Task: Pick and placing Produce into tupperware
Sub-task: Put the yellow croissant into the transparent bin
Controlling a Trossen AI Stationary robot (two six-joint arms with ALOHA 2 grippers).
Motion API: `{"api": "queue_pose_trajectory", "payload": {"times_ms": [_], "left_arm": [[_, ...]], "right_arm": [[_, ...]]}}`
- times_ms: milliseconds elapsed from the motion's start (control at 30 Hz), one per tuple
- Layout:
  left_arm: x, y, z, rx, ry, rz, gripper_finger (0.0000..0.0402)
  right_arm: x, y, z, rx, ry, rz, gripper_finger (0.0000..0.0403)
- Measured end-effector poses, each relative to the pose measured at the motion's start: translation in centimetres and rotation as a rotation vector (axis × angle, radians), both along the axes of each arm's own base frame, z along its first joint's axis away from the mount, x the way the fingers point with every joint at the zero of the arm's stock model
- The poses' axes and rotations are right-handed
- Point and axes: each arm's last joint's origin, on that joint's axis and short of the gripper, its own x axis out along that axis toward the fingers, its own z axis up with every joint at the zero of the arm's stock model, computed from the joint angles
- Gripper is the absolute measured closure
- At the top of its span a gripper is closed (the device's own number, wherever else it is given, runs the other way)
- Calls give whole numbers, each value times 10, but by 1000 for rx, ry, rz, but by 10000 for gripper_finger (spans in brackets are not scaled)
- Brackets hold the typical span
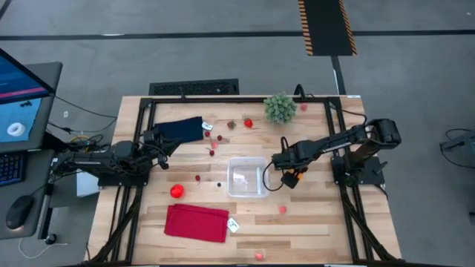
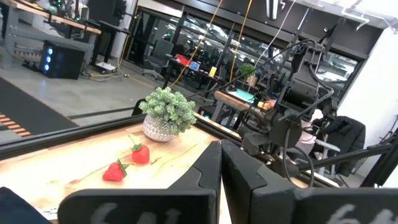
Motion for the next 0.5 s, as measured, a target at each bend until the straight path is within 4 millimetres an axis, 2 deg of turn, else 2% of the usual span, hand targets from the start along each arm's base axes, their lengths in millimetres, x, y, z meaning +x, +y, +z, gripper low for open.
{"api": "queue_pose_trajectory", "payload": {"times_ms": [500], "left_arm": [[0, 0, 0, -1, 0, 3, 401]], "right_arm": [[0, 1, 0, 25, -4, -11, 80]]}}
